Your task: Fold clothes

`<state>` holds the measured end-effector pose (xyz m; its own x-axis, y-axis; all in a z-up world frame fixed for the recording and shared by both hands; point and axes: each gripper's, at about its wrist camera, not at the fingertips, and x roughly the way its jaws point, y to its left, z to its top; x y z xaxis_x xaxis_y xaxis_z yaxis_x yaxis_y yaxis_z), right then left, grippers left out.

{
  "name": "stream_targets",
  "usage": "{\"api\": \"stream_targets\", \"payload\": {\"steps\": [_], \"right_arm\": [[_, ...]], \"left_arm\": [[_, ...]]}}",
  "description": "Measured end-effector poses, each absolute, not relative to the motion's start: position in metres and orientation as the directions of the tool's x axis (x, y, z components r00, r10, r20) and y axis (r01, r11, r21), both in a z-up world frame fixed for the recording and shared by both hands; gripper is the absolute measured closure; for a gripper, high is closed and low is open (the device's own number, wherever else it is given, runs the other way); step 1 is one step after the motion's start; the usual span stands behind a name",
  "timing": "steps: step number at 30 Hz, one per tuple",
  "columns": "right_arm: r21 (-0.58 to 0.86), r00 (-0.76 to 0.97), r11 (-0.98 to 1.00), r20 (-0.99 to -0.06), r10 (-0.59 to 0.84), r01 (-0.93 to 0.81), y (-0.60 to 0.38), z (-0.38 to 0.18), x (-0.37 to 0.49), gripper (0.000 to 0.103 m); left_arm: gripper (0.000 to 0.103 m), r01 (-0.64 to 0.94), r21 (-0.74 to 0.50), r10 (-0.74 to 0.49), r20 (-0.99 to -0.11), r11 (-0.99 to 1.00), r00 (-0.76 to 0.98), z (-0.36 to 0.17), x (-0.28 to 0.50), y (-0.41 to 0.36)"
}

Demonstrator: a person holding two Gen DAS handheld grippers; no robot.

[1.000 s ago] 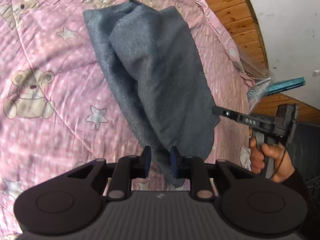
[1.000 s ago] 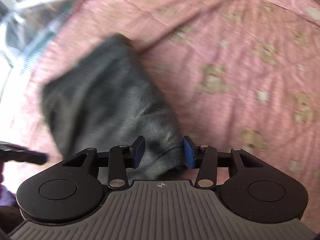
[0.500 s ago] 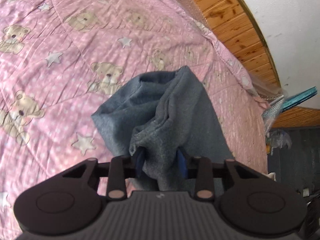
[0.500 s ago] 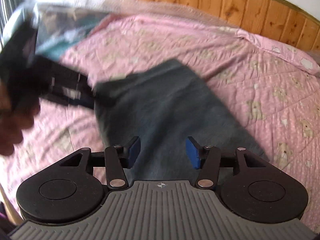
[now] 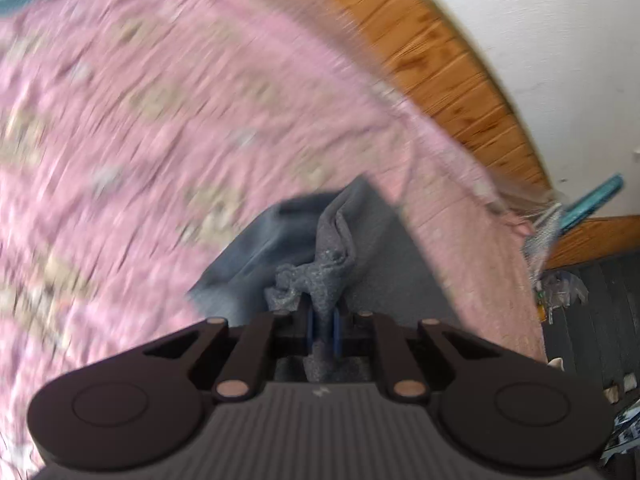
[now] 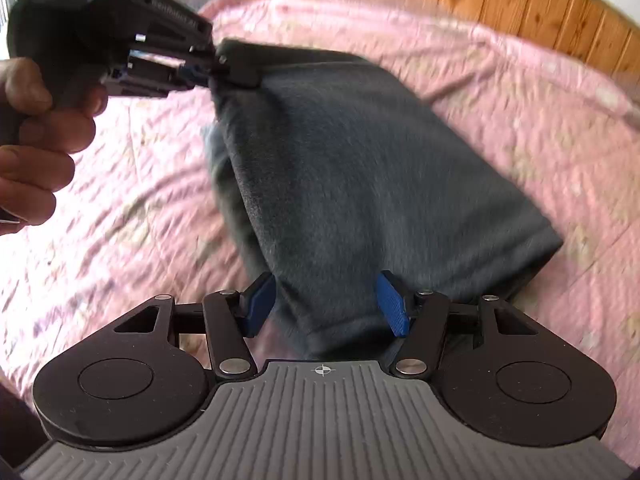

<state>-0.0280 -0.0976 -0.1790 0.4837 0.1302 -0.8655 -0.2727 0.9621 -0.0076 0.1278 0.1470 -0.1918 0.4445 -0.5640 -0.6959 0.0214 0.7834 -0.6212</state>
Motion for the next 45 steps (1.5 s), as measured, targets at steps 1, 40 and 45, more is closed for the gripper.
{"api": "stream_targets", "payload": {"steps": [1, 40, 45], "right_arm": [[-0.015, 0.451, 0.964, -0.886, 0.11, -0.264, -0.097, -0.188, -0.028, 0.044], [-0.061, 0.582, 0.996, -0.813, -0.009, -0.07, -0.182, -0.182, 0.076, 0.052], [0.11, 0.581, 0.978, -0.814, -0.015, 0.179, -0.241, -0.182, 0.027, 0.04]], "left_arm": [[0.089, 0.0, -0.65, -0.592, -0.693, 0.76, 0.411, -0.203, 0.13, 0.152], [0.045, 0.338, -0.382, -0.468, -0.855, 0.86, 0.224, -0.196, 0.28, 0.053], [0.049, 0.228, -0.559, -0.603, -0.756, 0.798, 0.257, -0.185, 0.262, 0.115]]}}
